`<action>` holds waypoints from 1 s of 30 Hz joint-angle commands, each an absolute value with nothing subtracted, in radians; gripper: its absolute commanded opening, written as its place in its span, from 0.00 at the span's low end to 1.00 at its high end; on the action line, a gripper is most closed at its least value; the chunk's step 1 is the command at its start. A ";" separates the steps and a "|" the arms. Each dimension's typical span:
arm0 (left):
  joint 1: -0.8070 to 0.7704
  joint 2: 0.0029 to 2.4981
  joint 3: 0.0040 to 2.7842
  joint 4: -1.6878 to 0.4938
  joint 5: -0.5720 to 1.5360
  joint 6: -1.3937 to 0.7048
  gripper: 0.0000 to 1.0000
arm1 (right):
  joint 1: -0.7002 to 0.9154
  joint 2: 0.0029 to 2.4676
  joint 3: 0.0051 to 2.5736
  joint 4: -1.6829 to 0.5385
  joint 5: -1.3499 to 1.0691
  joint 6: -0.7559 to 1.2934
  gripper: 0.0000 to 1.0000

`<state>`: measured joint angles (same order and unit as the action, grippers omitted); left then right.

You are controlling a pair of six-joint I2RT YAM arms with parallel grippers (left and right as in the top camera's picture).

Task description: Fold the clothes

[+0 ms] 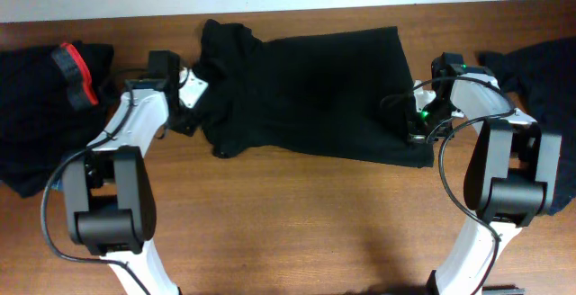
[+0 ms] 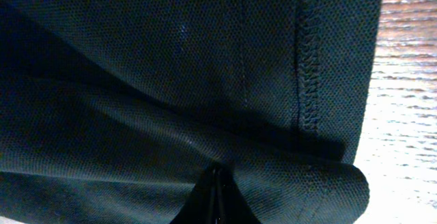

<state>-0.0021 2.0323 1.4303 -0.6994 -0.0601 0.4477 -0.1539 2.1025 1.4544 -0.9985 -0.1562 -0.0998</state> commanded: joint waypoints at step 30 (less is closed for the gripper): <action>0.019 1.781 1.451 -0.923 0.376 0.086 0.62 | -0.171 2.157 1.405 -1.006 -0.071 -0.089 0.04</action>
